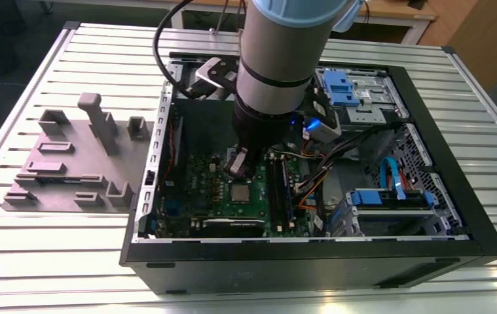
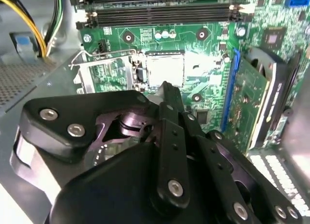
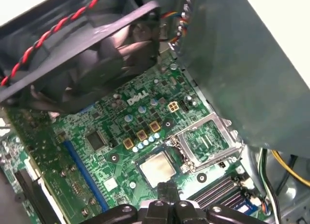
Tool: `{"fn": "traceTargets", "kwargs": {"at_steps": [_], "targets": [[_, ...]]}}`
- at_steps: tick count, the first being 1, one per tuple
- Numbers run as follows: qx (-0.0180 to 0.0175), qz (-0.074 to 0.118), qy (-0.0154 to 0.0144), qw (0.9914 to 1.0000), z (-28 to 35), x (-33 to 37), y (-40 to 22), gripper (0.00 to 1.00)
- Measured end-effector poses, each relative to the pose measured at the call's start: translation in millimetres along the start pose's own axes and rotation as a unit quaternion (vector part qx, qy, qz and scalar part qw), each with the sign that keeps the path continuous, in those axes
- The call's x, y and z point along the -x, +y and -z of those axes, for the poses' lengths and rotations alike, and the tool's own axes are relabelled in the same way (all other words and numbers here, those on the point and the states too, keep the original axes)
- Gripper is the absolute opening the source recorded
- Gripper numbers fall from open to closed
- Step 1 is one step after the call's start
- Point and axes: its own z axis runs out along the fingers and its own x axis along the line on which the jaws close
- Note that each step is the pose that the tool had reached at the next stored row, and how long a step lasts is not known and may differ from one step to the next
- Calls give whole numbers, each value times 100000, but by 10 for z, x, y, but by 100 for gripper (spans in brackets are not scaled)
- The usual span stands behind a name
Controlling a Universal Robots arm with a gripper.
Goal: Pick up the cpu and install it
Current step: 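Close the cpu cover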
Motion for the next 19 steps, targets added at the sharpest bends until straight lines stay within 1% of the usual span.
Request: {"fn": "traceTargets", "kwargs": {"at_steps": [2,4,5,8,9,11,14,16,19], "targets": [[-87,1615,46,99987,-5,0,0,11],[-66,2520,26,99968,-10,1,-3,11],[103,2749,-248,99962,-12,4,-9,11],[966,3394,-1657,99924,-15,17,-29,11],[1020,3635,-1731,99914,-23,22,-36,11],[1038,4107,-1686,99896,-41,36,-58,11],[1069,4271,-1697,99889,-68,87,-113,11],[1071,4282,-1702,99888,-84,132,-121,11],[1072,4282,-1719,99888,-103,195,-102,11]]}}
